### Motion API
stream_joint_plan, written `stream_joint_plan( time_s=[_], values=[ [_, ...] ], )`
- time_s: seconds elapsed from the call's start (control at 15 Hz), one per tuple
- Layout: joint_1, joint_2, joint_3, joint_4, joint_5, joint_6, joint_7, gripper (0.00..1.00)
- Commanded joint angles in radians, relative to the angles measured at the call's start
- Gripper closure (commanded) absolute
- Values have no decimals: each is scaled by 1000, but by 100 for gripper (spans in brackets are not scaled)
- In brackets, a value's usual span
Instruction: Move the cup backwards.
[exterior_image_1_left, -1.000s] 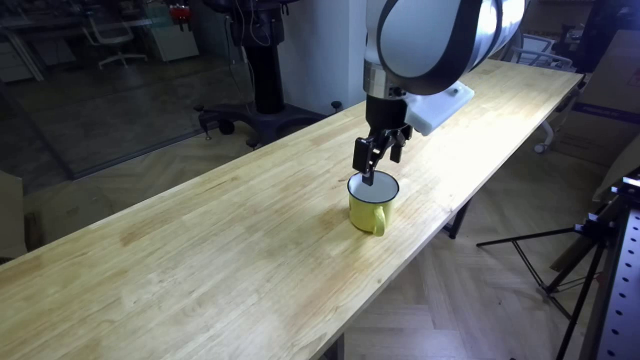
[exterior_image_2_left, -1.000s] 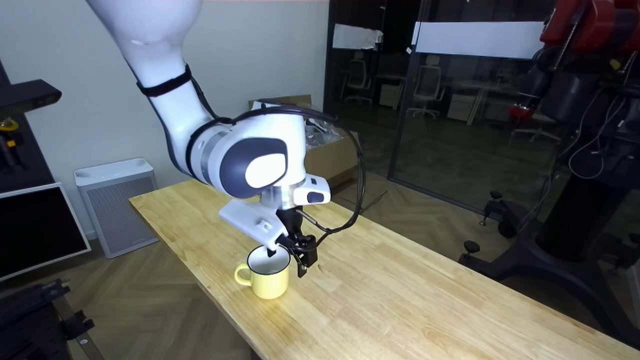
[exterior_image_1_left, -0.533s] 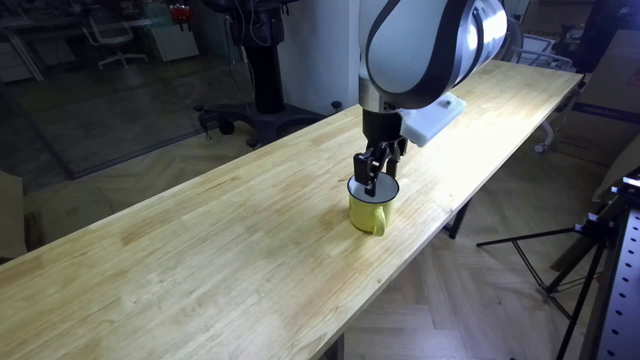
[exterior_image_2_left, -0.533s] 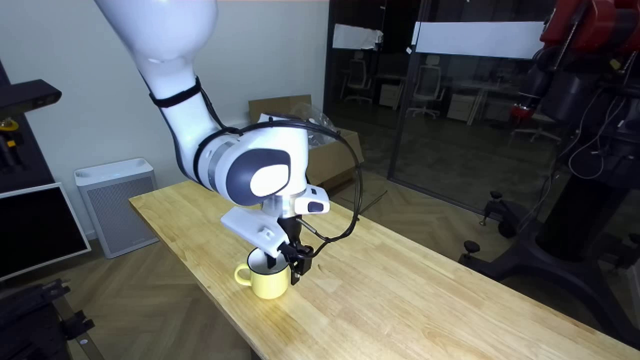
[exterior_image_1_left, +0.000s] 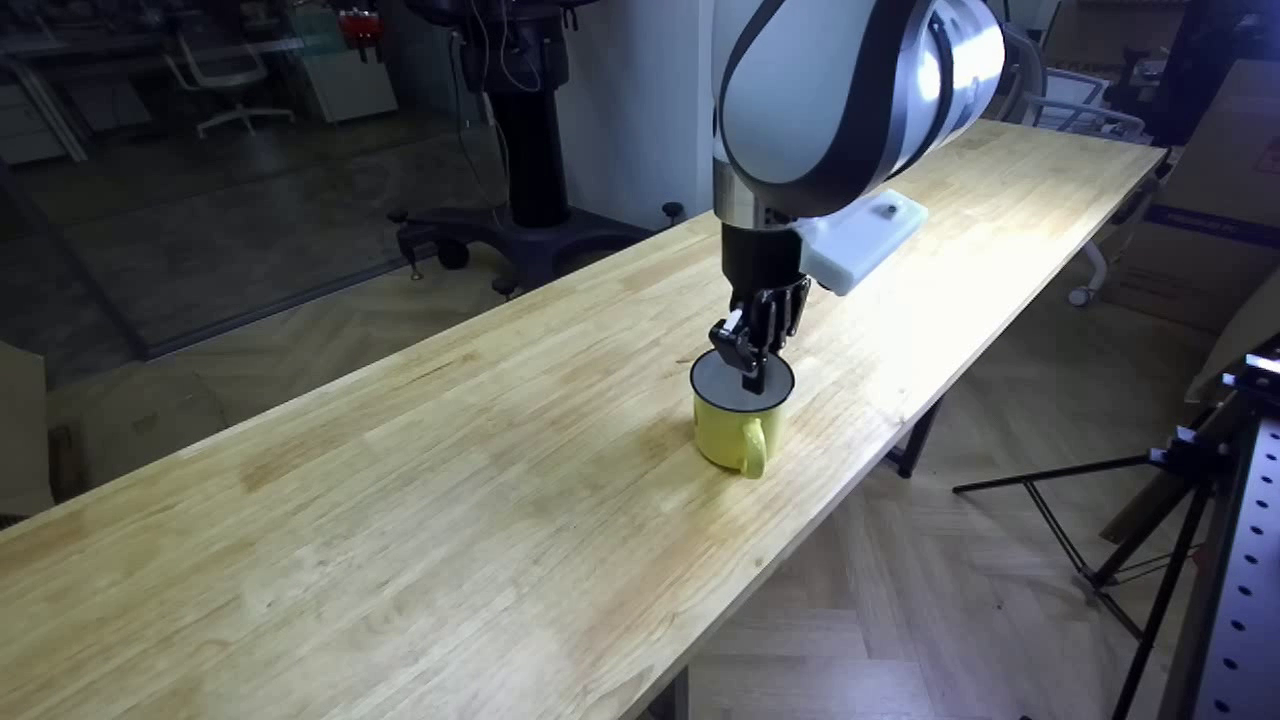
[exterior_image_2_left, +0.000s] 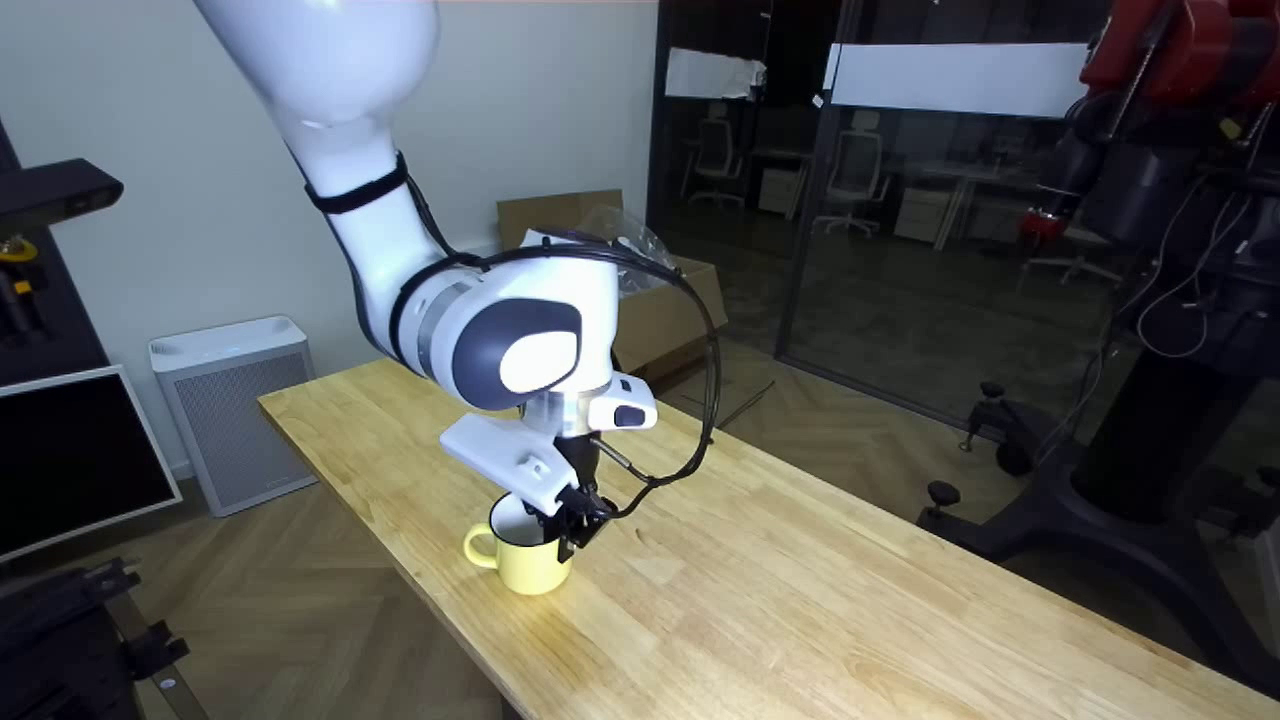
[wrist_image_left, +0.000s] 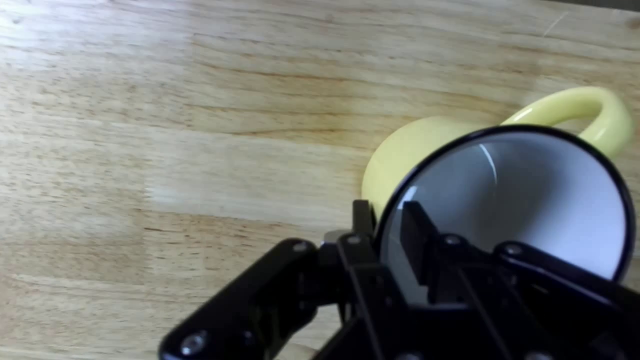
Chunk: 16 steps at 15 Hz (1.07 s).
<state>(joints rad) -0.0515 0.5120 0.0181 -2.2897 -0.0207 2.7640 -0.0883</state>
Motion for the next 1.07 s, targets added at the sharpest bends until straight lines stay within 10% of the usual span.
stream_joint_plan(
  time_s=[0.0, 0.13, 1.0],
  values=[
    [-34, -4, 34, 16, 33, -49, -45, 100],
    [-17, 0, 14, 5, 21, -24, -32, 89],
    [-28, 27, -47, 78, 30, 12, 21, 97]
  ],
)
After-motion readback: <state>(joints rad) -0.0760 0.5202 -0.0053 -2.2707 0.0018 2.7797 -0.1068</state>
